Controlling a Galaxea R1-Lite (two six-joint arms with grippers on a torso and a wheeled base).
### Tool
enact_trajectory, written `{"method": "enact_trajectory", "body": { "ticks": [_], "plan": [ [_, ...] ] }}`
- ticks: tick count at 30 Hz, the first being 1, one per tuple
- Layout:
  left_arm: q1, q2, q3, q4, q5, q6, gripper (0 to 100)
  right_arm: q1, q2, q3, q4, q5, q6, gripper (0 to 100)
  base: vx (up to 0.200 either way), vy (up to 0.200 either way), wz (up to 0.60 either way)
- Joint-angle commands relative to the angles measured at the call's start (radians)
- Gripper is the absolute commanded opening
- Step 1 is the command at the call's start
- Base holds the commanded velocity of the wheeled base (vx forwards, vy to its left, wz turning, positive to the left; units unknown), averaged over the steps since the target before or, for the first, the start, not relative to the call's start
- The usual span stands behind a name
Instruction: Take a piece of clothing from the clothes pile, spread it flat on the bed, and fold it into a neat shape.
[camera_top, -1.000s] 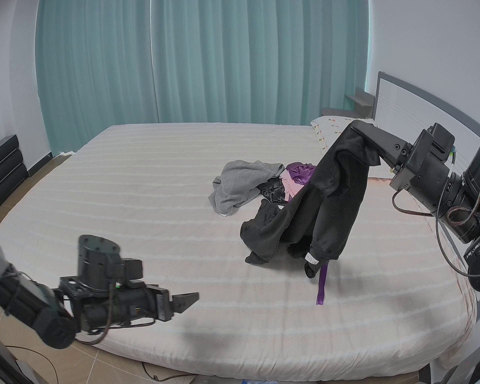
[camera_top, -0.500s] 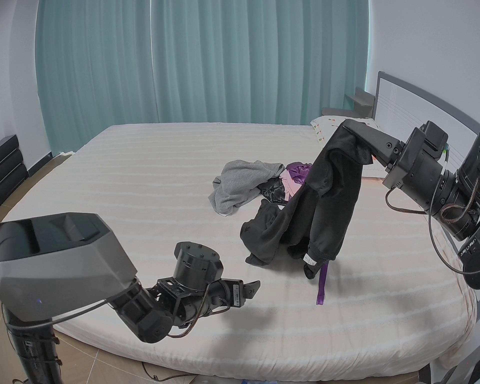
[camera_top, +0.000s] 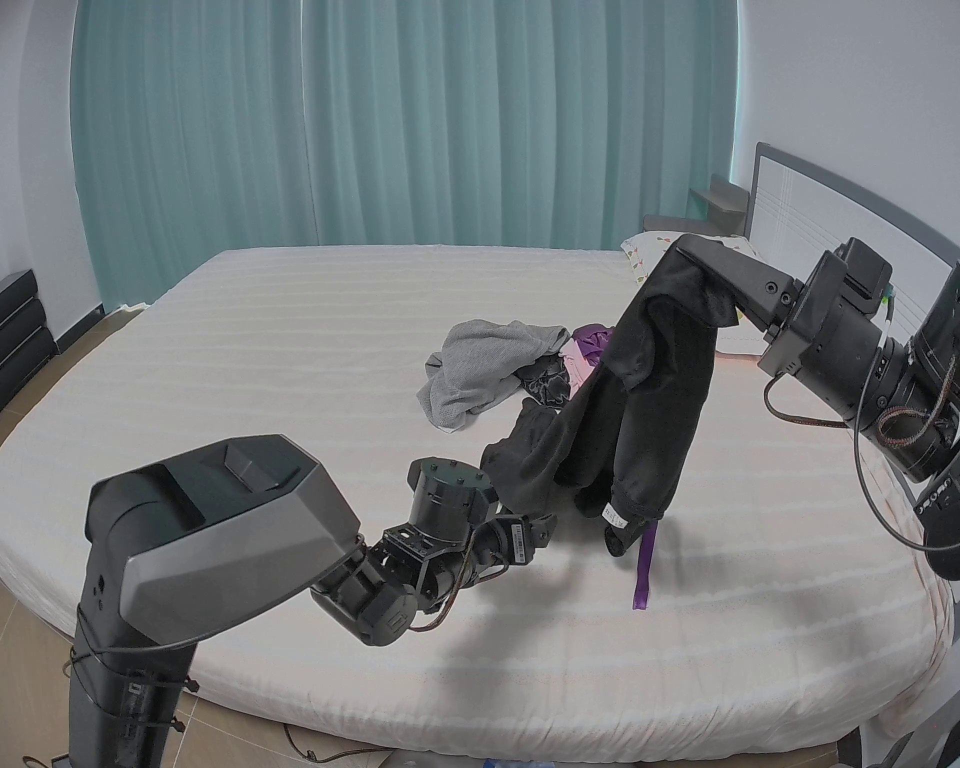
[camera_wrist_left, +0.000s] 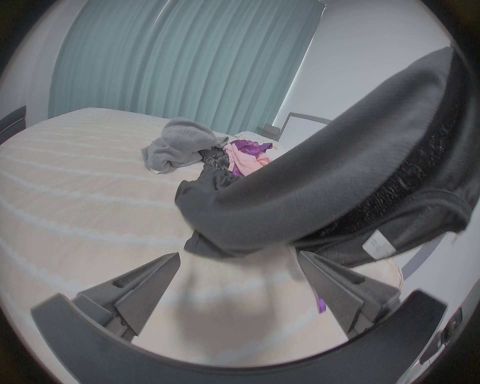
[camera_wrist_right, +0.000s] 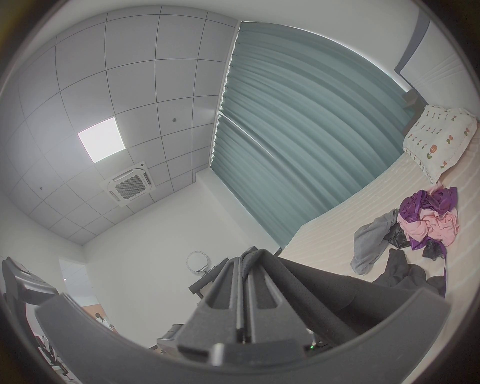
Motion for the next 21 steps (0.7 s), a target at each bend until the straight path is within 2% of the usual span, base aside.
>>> {"method": "enact_trajectory", "body": {
  "ticks": [1,7,8,15,20,21],
  "plan": [
    [0.005,0.099,-0.133,0.013,0.004,-0.004,100,0.015,-0.004,0.001,0.0,-0.004,0.0,0,0.0,0.0,0.0],
    [0.013,0.191,-0.29,0.062,0.007,-0.009,100,0.015,-0.01,0.009,0.0,-0.005,0.0,0,0.0,0.0,0.0],
    [0.016,0.194,-0.301,0.068,0.01,-0.009,0,0.012,-0.01,0.011,0.0,-0.005,0.0,0,0.0,0.0,0.0],
    [0.051,0.186,-0.282,0.063,0.113,-0.035,0,-0.022,-0.001,0.011,0.0,-0.002,0.0,0,0.0,0.0,0.0],
    [0.078,0.108,-0.172,0.069,0.128,-0.035,0,-0.054,0.022,0.011,0.004,0.002,0.0,0,0.0,0.0,0.0],
    [0.093,0.044,-0.118,0.069,0.128,-0.038,0,-0.086,0.054,0.006,0.006,0.004,0.0,0,0.0,0.0,0.0]
  ]
}}
